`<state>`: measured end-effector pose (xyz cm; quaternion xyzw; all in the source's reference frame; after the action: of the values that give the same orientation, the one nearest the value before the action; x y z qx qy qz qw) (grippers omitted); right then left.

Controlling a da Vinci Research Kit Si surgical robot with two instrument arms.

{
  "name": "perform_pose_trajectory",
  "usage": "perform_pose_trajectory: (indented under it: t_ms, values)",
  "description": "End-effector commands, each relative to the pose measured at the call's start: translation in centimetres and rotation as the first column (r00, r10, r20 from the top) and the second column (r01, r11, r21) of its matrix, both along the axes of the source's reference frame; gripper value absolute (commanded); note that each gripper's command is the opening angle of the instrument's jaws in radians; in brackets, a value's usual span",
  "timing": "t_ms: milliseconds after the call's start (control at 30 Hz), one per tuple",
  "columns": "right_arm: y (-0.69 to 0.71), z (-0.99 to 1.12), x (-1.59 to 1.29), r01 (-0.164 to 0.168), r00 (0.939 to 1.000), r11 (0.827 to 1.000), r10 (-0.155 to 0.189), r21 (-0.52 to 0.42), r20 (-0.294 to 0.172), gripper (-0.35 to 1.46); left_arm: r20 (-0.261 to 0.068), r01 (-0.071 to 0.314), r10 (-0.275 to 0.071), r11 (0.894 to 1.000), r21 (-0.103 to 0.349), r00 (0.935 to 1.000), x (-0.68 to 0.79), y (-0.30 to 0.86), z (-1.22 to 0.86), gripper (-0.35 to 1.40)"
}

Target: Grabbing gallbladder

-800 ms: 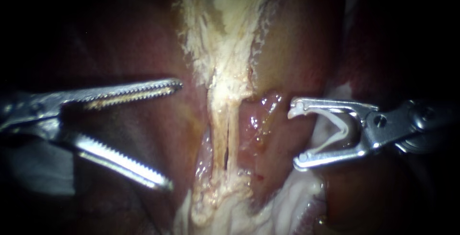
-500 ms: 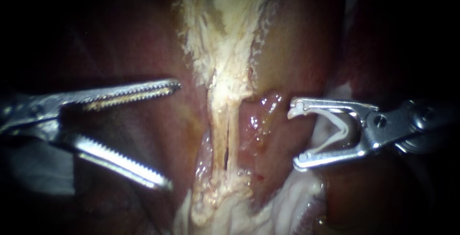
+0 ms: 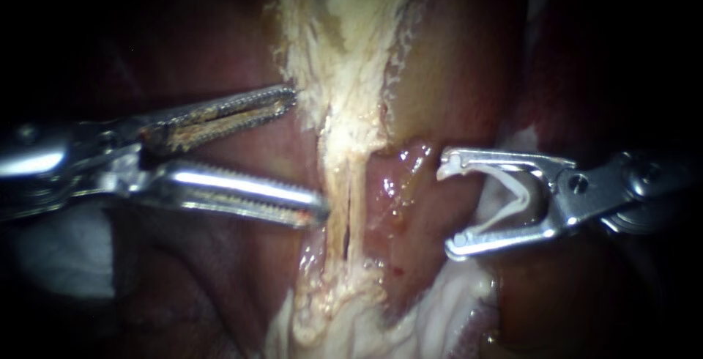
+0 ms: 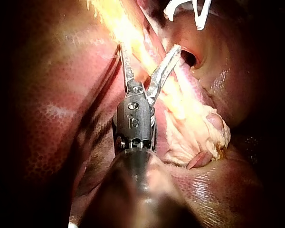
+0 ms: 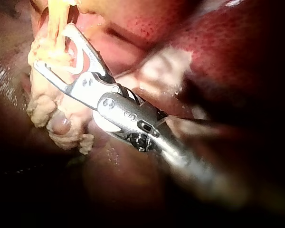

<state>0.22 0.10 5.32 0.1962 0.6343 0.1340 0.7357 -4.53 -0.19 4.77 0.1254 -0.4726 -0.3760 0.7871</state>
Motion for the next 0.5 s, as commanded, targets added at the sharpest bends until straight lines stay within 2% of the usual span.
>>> perform_pose_trajectory:
  t_ms: [33,200,367,500]
  values:
    - [0.00,0.00,-0.01,0.000,1.0000,1.000,0.000,0.000,0.000,0.59,-0.007,0.005,-0.005,1.000,0.010,1.0000,-0.02,0.02,0.03,0.71]
    - [0.00,0.02,-0.01,0.000,1.0000,1.000,0.000,0.000,0.001,0.59,-0.043,0.022,-0.020,0.999,0.043,0.9989,-0.01,0.08,0.17,0.69]
    - [0.00,0.02,0.00,0.000,1.0000,1.000,0.000,0.000,0.001,0.59,-0.076,0.046,-0.040,0.995,0.083,0.9963,0.03,0.07,0.29,0.62]
    - [0.00,0.02,0.00,0.000,1.0000,1.000,0.000,0.000,0.001,0.59,-0.094,0.072,-0.060,0.989,0.127,0.9937,0.04,0.10,0.36,0.46]
